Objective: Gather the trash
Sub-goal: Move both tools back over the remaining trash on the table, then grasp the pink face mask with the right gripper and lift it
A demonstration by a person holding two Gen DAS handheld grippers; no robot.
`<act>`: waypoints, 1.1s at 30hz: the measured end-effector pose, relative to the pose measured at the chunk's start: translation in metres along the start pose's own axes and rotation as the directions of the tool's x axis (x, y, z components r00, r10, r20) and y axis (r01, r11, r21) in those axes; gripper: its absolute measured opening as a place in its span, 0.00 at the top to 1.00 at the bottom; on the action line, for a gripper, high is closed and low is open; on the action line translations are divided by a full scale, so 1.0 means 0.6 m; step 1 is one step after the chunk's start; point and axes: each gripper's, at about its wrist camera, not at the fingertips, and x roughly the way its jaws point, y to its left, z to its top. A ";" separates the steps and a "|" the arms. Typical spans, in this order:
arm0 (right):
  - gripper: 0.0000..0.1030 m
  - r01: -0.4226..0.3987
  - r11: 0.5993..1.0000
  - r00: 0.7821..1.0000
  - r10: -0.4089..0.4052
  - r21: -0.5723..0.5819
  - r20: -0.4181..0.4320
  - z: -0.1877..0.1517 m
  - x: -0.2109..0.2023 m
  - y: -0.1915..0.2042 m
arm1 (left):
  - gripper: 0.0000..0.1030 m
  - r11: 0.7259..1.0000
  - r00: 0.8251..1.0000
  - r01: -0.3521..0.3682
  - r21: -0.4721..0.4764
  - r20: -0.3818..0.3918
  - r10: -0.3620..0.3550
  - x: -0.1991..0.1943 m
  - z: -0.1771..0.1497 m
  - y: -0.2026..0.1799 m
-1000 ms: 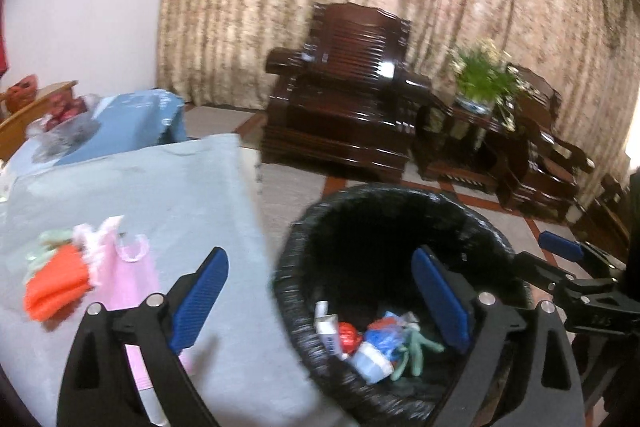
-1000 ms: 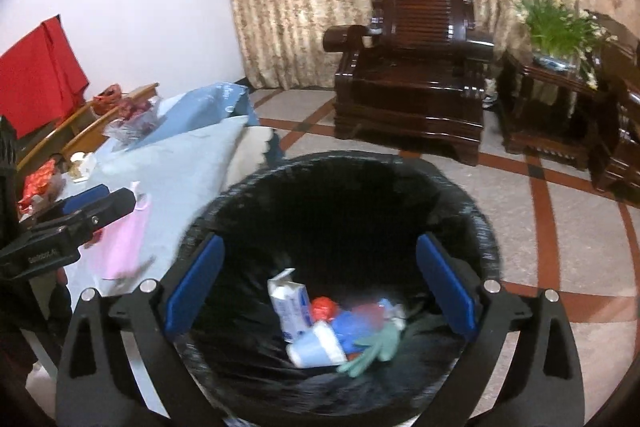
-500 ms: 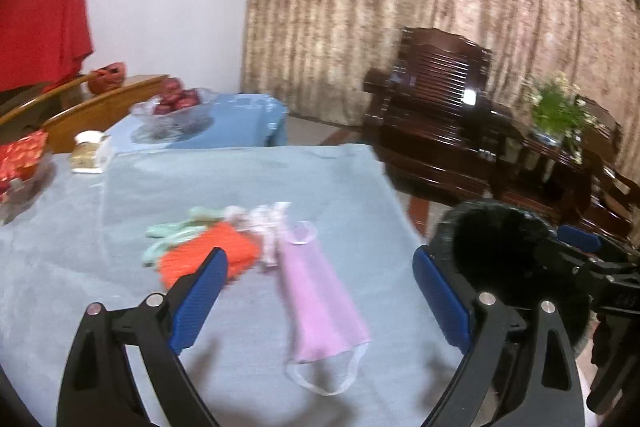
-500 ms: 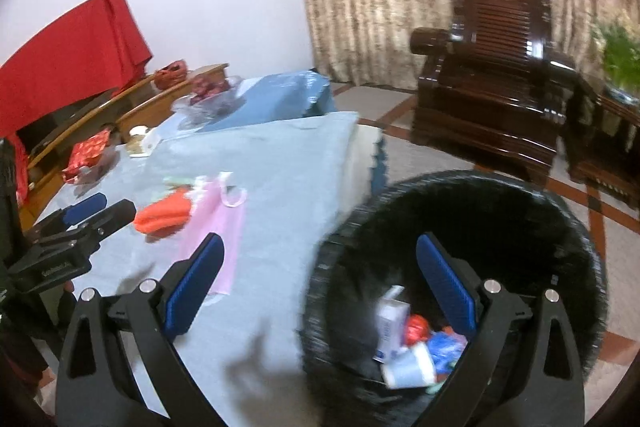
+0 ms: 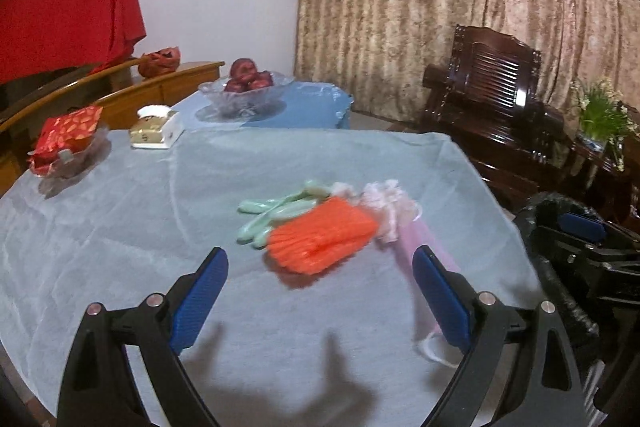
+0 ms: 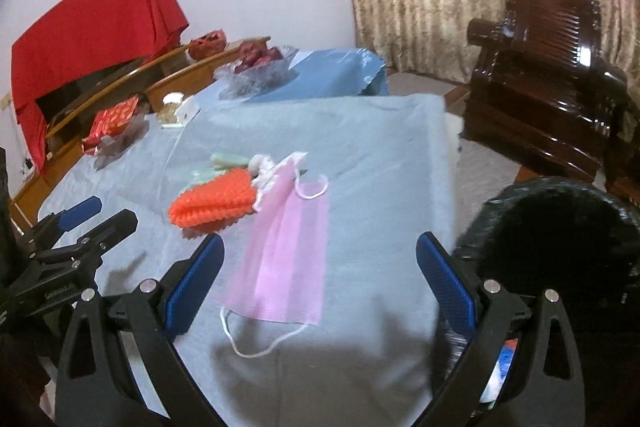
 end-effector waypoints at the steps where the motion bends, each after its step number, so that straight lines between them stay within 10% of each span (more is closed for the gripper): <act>1: 0.09 -0.007 1.000 1.000 0.007 -0.004 -0.009 0.000 0.011 0.008 | 0.11 1.000 1.000 -0.005 -0.006 -0.005 0.005 0.004 -0.003 0.007; 19: 0.28 0.018 1.000 0.982 -0.022 -0.024 -0.188 -0.036 0.173 0.042 | 0.11 0.998 0.998 -0.034 -0.052 -0.054 0.031 0.045 -0.019 0.056; 33: 0.98 -0.086 0.995 0.969 0.094 0.044 -0.229 -0.039 0.181 0.022 | 0.11 0.999 0.997 -0.010 -0.043 -0.074 0.007 0.074 -0.019 0.038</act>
